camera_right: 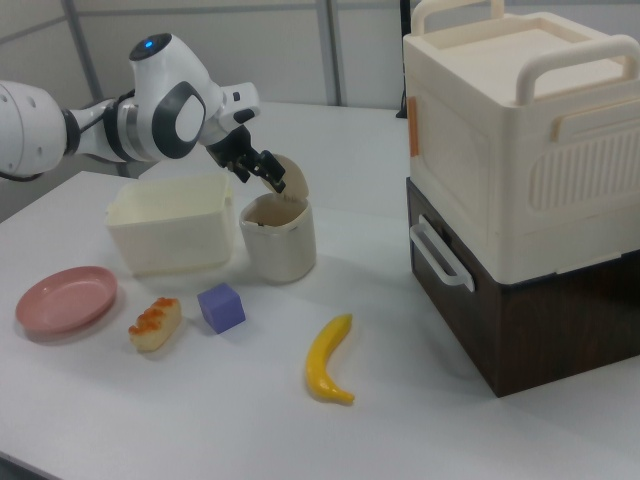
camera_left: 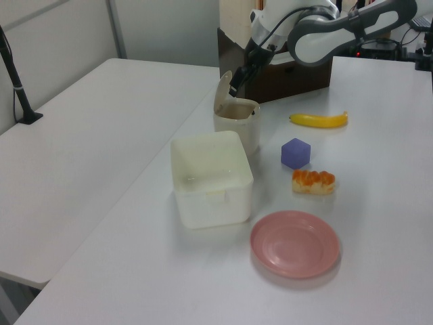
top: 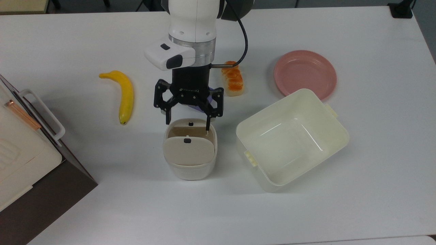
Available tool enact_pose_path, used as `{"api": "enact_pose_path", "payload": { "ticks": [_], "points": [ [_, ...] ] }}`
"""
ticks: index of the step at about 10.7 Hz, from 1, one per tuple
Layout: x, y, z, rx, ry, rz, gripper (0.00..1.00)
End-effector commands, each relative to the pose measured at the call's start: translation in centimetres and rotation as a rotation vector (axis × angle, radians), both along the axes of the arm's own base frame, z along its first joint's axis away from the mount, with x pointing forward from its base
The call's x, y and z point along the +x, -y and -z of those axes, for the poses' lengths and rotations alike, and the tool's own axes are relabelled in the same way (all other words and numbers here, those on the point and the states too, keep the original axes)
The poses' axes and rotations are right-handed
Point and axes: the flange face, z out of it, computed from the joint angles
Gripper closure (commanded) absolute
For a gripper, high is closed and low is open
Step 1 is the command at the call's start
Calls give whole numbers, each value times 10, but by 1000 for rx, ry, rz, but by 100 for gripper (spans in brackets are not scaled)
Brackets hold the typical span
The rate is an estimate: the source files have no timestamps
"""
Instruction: Grab it up and put it in the trash
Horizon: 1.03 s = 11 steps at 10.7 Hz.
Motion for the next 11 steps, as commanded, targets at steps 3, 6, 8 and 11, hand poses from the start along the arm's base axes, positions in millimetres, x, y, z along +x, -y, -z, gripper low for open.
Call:
{"api": "enact_pose_path", "payload": {
  "ticks": [3, 6, 8, 11],
  "points": [
    [-74, -4, -32, -15, -421, 61, 0],
    [-103, 5, -54, 101, -545, -52, 0],
    [-107, 12, -57, 111, -559, -72, 0],
    [-107, 30, -64, 124, -541, -45, 0]
  ]
}}
